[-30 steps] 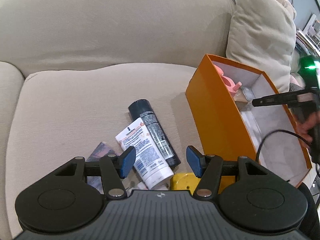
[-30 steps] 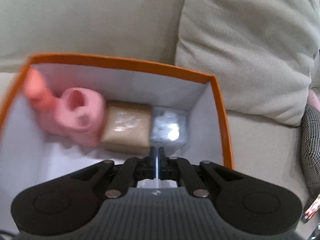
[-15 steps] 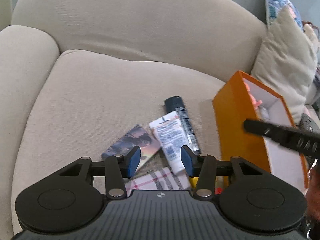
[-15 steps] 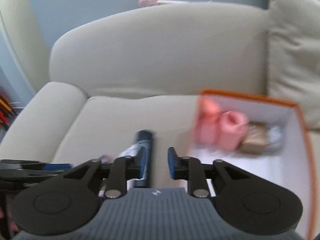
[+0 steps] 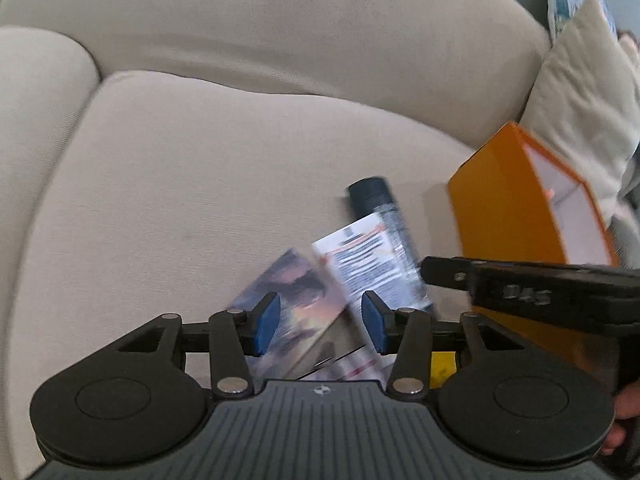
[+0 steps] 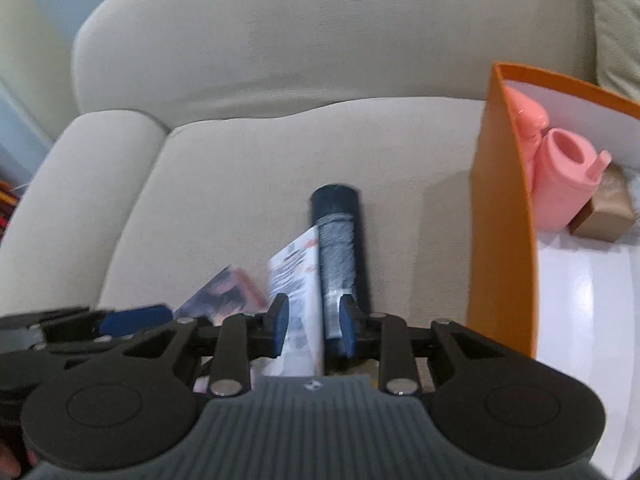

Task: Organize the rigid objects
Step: 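Grasp the dark spray can with the right tool while the left tool grasps the white Vaseline tube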

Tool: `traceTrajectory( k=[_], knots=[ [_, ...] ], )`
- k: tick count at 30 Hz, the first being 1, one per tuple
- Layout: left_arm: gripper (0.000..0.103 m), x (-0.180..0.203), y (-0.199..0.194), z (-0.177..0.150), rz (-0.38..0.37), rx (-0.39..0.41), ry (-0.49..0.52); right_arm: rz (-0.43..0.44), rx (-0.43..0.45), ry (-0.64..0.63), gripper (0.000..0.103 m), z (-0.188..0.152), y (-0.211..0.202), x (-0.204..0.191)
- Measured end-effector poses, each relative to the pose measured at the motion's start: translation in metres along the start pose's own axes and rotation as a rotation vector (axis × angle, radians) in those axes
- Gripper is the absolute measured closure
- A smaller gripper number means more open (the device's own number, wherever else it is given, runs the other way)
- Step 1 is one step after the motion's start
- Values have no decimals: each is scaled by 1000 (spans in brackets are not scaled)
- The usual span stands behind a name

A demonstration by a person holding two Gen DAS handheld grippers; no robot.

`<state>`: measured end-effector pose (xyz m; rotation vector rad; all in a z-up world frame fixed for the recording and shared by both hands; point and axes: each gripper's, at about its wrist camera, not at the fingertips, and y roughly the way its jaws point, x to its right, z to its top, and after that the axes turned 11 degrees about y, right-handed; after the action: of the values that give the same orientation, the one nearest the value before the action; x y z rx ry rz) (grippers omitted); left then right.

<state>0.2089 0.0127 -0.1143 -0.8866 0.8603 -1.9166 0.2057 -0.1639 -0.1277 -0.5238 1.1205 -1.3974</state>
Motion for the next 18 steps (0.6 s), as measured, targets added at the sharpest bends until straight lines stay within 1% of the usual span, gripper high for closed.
traceTrajectory(
  k=[3, 4, 6, 7, 8, 10, 11, 12, 13, 15, 17, 18],
  knots=[
    [48, 10, 13, 13, -30, 8, 9, -60, 4, -31, 78, 13, 7, 0],
    [49, 15, 19, 18, -33, -2, 19, -74, 4, -42, 81, 15, 8, 0],
    [50, 21, 33, 27, -31, -34, 29, -92, 17, -65, 82, 21, 6, 1],
    [50, 24, 41, 31, -27, -56, 35, -108, 25, -82, 87, 23, 5, 1],
    [50, 25, 47, 34, -22, -72, 35, -117, 33, -97, 90, 23, 3, 1],
    [50, 27, 58, 37, -21, -103, 27, -117, 56, -126, 90, 23, -3, 0],
    [47, 28, 61, 38, -19, -115, 27, -117, 62, -130, 90, 23, -6, 1],
    [41, 29, 64, 39, -5, -125, 26, -115, 73, -133, 90, 22, -8, 2],
    [40, 29, 66, 40, 3, -131, 16, -110, 79, -134, 90, 20, -9, 3],
    [29, 27, 69, 40, -9, -143, -12, -102, 86, -129, 93, 20, -10, 7],
    [29, 24, 72, 40, -27, -151, -40, -84, 91, -117, 95, 19, -12, 10],
    [35, 24, 71, 40, -30, -153, -34, -77, 89, -116, 94, 21, -11, 11]
  ],
)
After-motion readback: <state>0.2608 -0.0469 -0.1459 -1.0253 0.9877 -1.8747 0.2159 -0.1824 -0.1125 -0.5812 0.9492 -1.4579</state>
